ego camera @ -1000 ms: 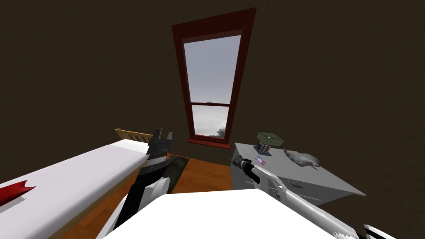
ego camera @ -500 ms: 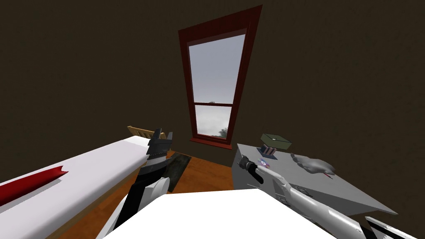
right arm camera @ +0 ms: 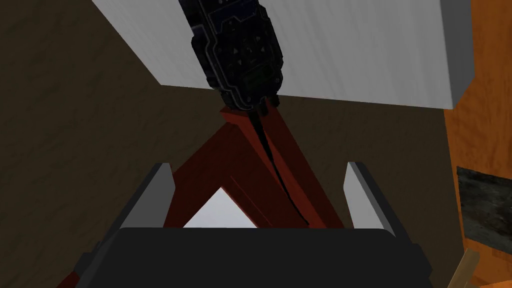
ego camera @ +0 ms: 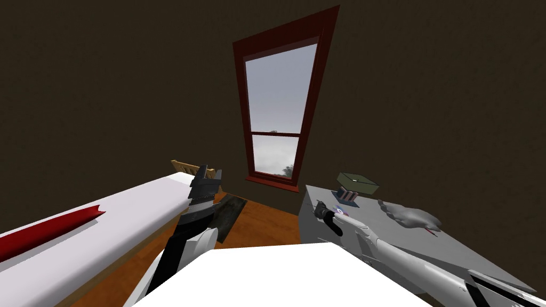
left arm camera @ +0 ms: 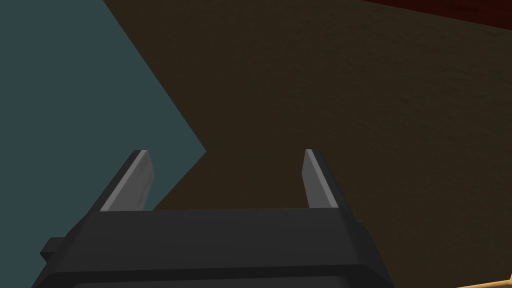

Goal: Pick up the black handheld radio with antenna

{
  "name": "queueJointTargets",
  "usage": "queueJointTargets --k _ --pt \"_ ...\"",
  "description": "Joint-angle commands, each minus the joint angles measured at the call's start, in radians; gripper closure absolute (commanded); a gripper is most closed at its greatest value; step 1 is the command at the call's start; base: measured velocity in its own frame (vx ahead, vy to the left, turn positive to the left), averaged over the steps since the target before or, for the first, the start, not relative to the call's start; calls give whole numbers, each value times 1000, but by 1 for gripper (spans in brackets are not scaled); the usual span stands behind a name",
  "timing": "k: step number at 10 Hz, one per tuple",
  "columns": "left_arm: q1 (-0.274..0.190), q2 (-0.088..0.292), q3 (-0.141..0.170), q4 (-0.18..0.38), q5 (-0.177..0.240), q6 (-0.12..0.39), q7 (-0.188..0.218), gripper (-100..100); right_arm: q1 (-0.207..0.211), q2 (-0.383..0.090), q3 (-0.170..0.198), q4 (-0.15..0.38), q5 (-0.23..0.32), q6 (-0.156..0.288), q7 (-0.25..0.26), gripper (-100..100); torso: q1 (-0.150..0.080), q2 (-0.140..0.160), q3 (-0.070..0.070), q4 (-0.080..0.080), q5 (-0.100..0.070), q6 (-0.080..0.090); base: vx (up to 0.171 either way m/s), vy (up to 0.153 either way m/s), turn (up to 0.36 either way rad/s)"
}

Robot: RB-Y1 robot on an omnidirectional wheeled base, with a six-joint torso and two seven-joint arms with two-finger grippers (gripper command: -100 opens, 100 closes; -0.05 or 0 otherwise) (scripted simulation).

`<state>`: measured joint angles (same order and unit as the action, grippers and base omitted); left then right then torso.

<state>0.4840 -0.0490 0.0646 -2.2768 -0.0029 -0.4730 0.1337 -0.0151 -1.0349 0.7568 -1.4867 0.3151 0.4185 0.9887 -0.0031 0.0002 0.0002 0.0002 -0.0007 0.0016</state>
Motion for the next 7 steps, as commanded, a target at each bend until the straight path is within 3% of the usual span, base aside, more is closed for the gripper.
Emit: queueJointTargets --k 1,2,3,4,6,7 --pt "0 0 0 0 0 0 0 0 5 -5 7 29 13 7 13 -100 0 0 0 0 0 0 -16 -41 33" --pt "0 0 0 0 0 0 0 0 6 -3 5 12 9 12 9 -100 0 0 0 0 0 0 -6 -19 3" --pt "0 0 0 0 0 0 0 0 7 -3 5 14 11 13 11 0 1 -1 0 0 0 0 0 0 0" --pt "0 0 0 0 0 0 0 0 4 26 -2 48 30 7 6 -100 2 -1 -1 0 0 0 23 -21 64" --pt "0 0 0 0 0 0 0 0 3 50 -8 75 46 2 3 -100 1 -3 -2 -1 0 0 32 -36 67" --pt "0 0 0 0 0 0 0 0 6 44 -7 65 44 6 4 -100 1 -4 -2 -1 0 0 12 -15 10"
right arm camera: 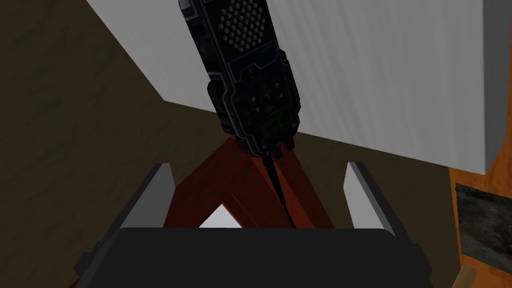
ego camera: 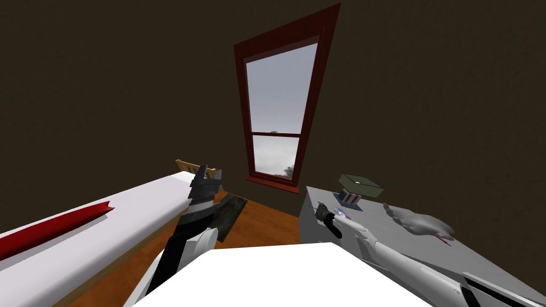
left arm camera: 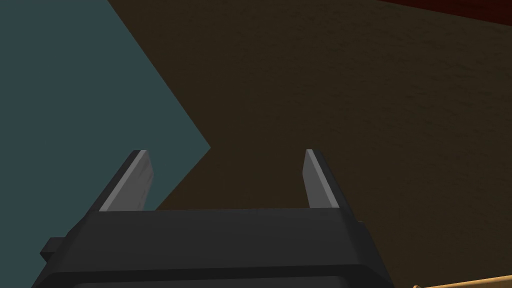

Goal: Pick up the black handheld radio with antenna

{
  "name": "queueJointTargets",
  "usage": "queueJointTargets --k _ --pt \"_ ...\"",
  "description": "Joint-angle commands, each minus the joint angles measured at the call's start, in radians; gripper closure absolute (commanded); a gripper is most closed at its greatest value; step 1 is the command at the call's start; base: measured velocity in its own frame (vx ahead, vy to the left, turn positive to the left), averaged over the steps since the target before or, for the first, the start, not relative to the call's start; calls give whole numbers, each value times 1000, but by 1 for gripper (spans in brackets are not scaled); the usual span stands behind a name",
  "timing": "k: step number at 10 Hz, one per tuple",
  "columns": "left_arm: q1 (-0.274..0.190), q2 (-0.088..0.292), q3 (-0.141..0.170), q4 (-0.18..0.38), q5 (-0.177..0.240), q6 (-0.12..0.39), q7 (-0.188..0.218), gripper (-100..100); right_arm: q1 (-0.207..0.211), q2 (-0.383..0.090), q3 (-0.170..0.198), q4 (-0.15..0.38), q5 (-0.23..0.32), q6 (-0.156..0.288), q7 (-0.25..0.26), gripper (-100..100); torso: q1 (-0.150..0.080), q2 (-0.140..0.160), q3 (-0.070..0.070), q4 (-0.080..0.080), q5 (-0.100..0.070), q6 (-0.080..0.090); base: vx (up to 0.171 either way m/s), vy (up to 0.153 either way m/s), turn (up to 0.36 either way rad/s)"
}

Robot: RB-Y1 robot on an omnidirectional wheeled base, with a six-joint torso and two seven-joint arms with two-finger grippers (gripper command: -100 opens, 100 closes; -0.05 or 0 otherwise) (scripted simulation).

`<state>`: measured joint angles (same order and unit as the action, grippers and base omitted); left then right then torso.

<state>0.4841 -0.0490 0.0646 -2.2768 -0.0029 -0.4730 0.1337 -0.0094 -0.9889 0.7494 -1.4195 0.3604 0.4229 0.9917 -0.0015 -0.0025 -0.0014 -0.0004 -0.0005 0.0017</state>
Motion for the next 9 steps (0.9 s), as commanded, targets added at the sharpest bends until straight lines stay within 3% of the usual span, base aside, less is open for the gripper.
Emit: queueJointTargets --k 1,5,6,7,9 --pt "0 0 0 0 0 0 0 0 0 0 0 0 0 0 0 100 0 0 0 0 0 0 0 0 0" --pt "0 0 0 0 0 0 0 0 0 -1 0 0 1 0 2 100 1 1 1 0 0 1 0 0 0" --pt "0 0 0 0 0 0 0 0 0 -1 1 0 1 0 2 0 1 1 1 0 0 1 0 0 0" --pt "0 0 0 0 0 0 0 0 0 -32 8 -33 -23 5 5 100 1 1 1 0 0 1 -16 22 -90" --pt "0 0 0 0 0 0 0 0 1 -36 8 -38 -23 5 6 100 3 4 3 1 0 2 -26 31 -64"
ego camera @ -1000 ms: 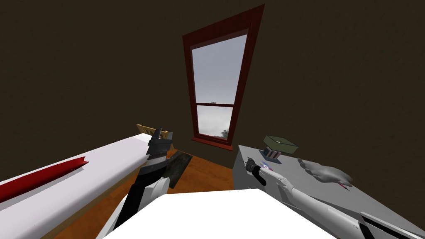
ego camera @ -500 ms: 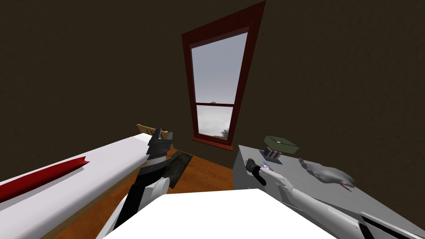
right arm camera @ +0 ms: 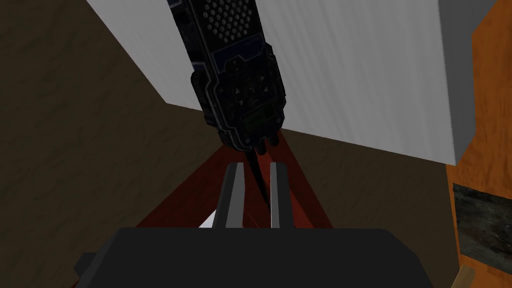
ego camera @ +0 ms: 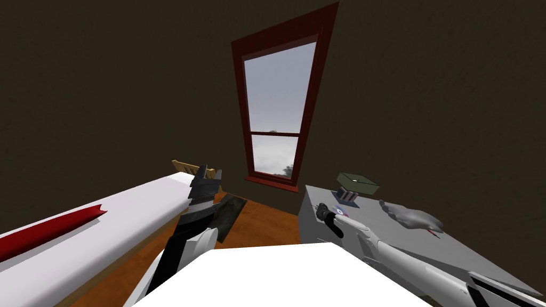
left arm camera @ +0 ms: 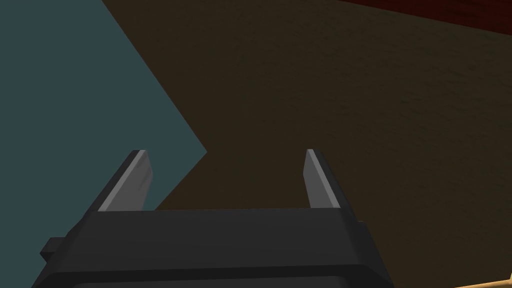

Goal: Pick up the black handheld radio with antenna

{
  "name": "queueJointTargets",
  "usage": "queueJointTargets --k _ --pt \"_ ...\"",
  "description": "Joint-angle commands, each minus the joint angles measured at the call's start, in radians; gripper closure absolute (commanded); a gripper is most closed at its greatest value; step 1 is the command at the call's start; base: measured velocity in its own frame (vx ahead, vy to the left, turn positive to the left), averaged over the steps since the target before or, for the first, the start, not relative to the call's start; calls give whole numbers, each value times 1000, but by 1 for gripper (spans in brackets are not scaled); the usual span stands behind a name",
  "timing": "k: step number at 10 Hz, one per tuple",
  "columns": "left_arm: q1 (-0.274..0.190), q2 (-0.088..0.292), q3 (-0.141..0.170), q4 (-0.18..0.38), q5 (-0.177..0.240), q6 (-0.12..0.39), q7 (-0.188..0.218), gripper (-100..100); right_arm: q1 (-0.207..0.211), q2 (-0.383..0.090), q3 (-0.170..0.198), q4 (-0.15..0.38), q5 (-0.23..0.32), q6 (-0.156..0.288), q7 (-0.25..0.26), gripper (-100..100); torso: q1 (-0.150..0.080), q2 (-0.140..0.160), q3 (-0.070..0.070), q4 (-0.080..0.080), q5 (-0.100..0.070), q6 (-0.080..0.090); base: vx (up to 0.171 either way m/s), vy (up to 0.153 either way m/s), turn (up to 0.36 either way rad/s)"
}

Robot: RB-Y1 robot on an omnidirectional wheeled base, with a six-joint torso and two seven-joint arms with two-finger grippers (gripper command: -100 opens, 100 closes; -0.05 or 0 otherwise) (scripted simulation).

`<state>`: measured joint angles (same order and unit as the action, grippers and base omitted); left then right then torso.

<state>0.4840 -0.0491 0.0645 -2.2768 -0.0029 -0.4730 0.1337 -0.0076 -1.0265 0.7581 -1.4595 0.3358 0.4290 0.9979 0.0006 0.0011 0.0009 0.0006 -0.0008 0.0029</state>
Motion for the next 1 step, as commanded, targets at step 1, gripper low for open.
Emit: queueJointTargets --k 1 --pt "0 0 0 0 0 0 0 0 0 0 0 0 0 0 0 0 0 0 0 0 0 0 0 0 0"
